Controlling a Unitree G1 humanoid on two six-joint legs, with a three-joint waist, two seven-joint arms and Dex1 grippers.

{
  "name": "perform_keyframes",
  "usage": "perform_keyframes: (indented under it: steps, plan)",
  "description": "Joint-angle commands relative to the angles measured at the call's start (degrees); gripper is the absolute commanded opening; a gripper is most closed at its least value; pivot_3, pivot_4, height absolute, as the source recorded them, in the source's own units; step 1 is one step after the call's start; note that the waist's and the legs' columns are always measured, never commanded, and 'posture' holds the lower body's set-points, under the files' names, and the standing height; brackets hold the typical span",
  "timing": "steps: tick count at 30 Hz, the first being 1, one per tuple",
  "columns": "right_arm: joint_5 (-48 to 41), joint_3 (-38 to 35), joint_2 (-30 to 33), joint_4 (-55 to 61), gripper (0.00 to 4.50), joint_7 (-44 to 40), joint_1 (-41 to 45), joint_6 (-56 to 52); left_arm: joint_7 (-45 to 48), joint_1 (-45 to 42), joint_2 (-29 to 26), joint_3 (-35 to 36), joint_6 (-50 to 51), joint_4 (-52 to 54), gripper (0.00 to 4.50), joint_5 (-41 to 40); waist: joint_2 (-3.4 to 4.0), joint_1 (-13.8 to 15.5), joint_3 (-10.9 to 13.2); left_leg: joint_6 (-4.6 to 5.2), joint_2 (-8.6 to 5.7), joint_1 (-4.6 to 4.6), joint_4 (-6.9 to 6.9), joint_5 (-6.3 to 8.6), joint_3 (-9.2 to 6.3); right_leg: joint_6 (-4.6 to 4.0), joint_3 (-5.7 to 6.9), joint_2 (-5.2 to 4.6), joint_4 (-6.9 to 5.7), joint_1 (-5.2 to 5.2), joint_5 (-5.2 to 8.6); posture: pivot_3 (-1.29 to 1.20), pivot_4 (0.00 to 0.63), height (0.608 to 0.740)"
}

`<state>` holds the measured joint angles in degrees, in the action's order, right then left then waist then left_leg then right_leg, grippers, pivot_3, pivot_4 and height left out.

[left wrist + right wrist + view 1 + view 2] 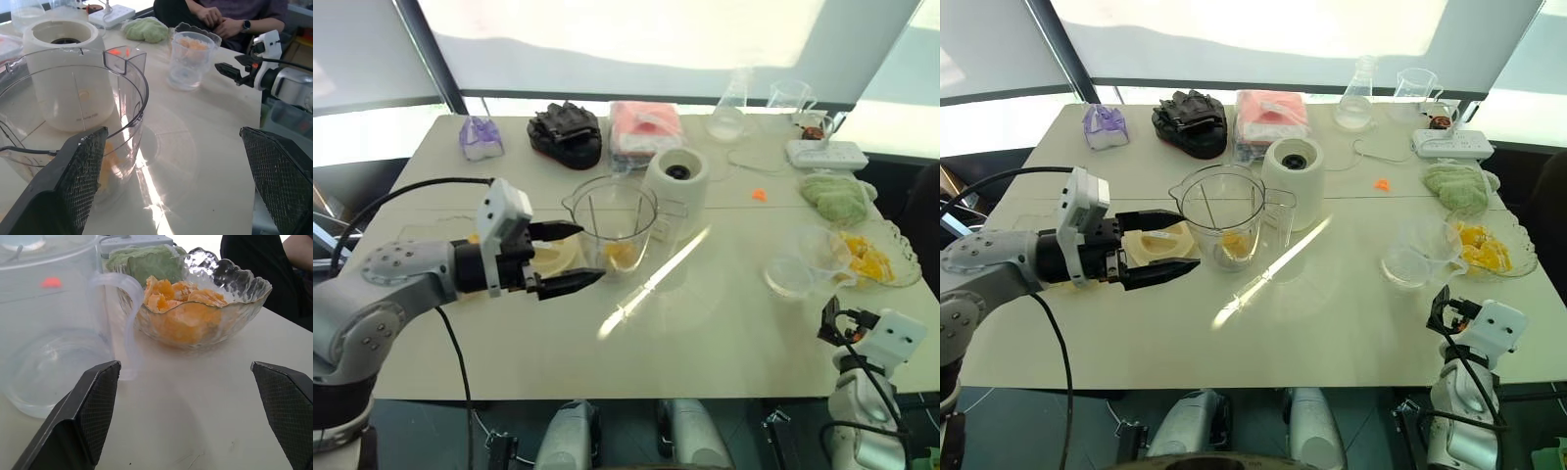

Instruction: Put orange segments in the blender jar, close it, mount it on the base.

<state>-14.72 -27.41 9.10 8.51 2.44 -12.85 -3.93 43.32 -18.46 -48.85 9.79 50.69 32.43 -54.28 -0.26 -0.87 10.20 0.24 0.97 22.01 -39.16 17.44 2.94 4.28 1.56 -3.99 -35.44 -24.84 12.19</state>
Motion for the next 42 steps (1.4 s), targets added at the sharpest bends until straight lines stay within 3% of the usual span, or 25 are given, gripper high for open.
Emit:
perform_keyframes:
  steps: [1,8,16,19,21,24,27,34,38,42]
  plan:
    - [-1.32,-1.04,1.63,7.47,4.43,-2.66,-3.88,-1.04,1.20,-0.16,-0.40,0.45,-1.16,-0.50,4.50,0.50,0.00,0.06,0.00,0.00,0.00,0.00,0.00,0.00,-0.02,0.00,0.01,0.01,0.00,0.00,0.00,0.00,0.150,0.740]
    - [-14.18,-11.59,10.75,24.41,4.43,-12.96,-16.25,-8.47,5.78,-2.44,-2.03,0.11,-1.33,-6.06,4.50,2.17,-0.01,0.25,0.00,0.00,-0.01,0.05,0.00,0.01,0.02,0.18,0.01,-0.07,0.08,0.01,0.12,0.00,0.150,0.740]
    - [-36.47,-29.81,27.33,28.19,4.43,-22.46,-20.17,-20.65,11.39,-4.52,-5.14,-0.68,-1.71,-11.51,4.50,5.44,-0.06,0.21,0.03,0.00,0.01,-0.03,0.00,0.01,0.01,0.18,0.01,0.01,0.14,0.08,0.13,0.00,0.150,0.740]
    - [-50.30,-40.73,41.13,24.15,4.43,-27.92,-18.42,-30.18,18.65,-6.65,-9.92,-3.28,-6.82,-17.98,4.50,11.84,0.04,0.19,0.09,0.00,0.01,0.01,0.02,0.01,-0.03,0.17,0.02,0.05,0.19,0.07,0.13,0.00,0.150,0.740]
    - [-55.84,-43.25,47.79,21.96,4.43,-29.77,-15.33,-34.25,23.08,-9.78,-11.69,-5.73,-10.75,-23.21,4.50,15.65,-0.03,0.17,0.17,0.00,-0.01,0.01,0.02,0.01,0.11,0.13,-0.07,0.00,0.23,0.02,0.11,0.00,0.150,0.740]
    - [-61.68,-40.29,54.85,22.44,4.43,-31.12,-10.10,-38.75,28.44,-15.80,-11.44,-10.80,-18.40,-32.74,4.50,22.99,-0.41,0.46,0.11,0.00,0.02,0.02,0.01,0.01,-0.13,0.06,0.01,0.23,0.42,0.09,0.07,0.00,0.150,0.740]
    - [-67.18,-32.16,59.04,25.42,4.43,-28.78,-3.33,-39.32,33.13,-21.57,-8.93,-17.50,-30.61,-44.50,4.50,33.17,-0.41,1.05,0.11,0.00,0.13,0.23,0.03,0.02,-0.23,0.02,0.07,0.24,0.43,-0.04,0.06,0.00,0.150,0.740]
    - [-71.82,-11.66,60.72,30.53,4.43,-25.88,13.19,-37.12,35.96,-33.11,1.58,-29.57,-60.78,-73.91,4.50,53.40,-0.49,2.15,0.12,0.23,-0.04,0.73,0.00,0.14,-0.08,-0.07,0.01,0.17,0.49,-0.41,-0.05,0.00,0.150,0.740]
    - [-71.55,-5.47,60.59,31.70,4.43,-25.89,19.00,-37.82,32.52,-40.09,7.15,-32.25,-71.01,-88.62,4.50,60.58,-0.71,2.74,0.22,0.27,-0.06,1.13,-0.14,0.16,-0.07,0.08,0.02,0.14,0.55,-0.66,-0.14,0.00,0.150,0.740]
    - [-70.84,-2.49,59.73,32.55,4.43,-25.37,22.21,-38.04,30.16,-44.87,10.85,-33.28,-74.63,-97.32,4.50,65.17,-0.79,3.07,0.22,0.35,-0.05,1.17,-0.18,0.20,-0.07,0.18,0.06,0.14,0.53,-0.68,-0.20,0.00,0.150,0.740]
